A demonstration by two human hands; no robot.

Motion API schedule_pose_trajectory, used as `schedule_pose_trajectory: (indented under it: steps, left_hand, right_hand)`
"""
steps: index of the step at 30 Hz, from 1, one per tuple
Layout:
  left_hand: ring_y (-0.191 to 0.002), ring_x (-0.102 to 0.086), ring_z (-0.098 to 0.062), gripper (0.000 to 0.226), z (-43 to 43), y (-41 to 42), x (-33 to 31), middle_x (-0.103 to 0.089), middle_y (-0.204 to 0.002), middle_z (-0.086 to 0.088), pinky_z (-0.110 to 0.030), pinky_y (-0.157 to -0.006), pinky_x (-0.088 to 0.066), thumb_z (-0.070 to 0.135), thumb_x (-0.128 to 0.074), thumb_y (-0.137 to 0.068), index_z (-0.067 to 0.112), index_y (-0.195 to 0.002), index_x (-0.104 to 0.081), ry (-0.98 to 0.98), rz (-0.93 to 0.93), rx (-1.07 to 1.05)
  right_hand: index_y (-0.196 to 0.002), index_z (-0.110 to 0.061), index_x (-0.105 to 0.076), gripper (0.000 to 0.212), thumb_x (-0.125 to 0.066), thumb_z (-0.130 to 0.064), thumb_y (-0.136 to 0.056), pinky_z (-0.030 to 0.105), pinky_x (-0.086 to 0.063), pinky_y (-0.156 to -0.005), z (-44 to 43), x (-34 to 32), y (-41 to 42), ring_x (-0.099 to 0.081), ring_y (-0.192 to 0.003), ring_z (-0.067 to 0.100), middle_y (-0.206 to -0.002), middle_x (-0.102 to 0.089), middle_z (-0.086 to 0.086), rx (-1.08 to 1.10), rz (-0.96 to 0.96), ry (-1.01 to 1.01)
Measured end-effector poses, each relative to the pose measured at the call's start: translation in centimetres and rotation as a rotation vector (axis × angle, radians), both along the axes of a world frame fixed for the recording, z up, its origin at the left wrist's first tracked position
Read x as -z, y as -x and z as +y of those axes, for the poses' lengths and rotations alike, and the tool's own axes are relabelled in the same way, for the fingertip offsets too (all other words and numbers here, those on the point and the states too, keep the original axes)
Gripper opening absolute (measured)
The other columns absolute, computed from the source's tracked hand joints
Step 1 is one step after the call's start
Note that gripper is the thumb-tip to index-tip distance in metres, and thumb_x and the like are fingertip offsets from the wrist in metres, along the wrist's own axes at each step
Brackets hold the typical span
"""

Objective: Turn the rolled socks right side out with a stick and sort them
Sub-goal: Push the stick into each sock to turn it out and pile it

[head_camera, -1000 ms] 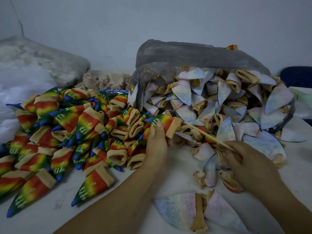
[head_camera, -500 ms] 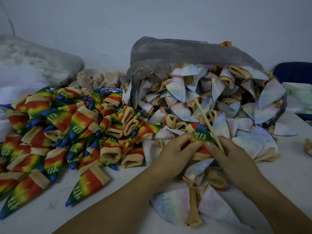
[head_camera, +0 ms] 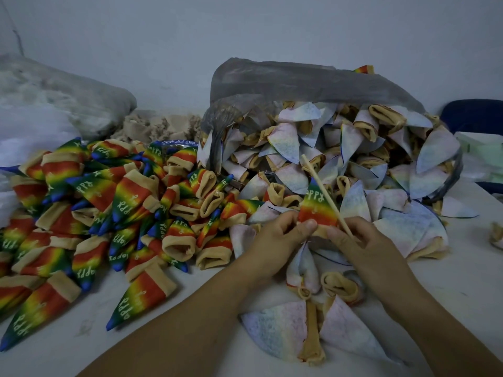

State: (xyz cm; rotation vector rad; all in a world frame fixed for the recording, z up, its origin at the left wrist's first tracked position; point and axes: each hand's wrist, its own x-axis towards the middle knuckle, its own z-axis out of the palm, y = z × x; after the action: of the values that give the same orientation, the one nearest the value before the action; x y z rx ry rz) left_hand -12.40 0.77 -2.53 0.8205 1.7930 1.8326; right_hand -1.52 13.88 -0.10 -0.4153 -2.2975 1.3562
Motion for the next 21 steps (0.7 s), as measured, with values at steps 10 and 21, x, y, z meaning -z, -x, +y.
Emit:
schedule_pose_trajectory:
  steps: [10, 21]
  left_hand:
    - [-0.106, -0.068, -0.022, 0.036, -0.32, -0.11, -0.33, -0.072, -0.111, -0.010, -0.032, -0.095, -0.054, 0.029, -0.068, -0.083, 0.011, -0.114, -0.066, -0.228, -0.307, 0.158]
    - [-0.113, -0.061, -0.034, 0.028, -0.12, -0.12, -0.14, -0.062, -0.122, -0.026, -0.040, -0.101, -0.052, 0.000, -0.055, -0.095, -0.011, -0.121, -0.057, -0.291, -0.444, 0.239]
  right_hand:
    - [-0.069, -0.028, -0.056, 0.028, -0.059, -0.056, -0.076, 0.025, -0.039, -0.060, -0.03, 0.20, -0.05, -0.043, -0.055, 0.004, -0.058, -0.047, -0.006, -0.107, -0.033, 0.050]
    - [-0.092, -0.025, -0.059, 0.022, -0.063, -0.042, -0.078, 0.026, -0.053, -0.074, -0.32, 0.85, 0.34, -0.063, -0.079, 0.016, -0.082, -0.065, 0.003, -0.104, 0.066, 0.149]
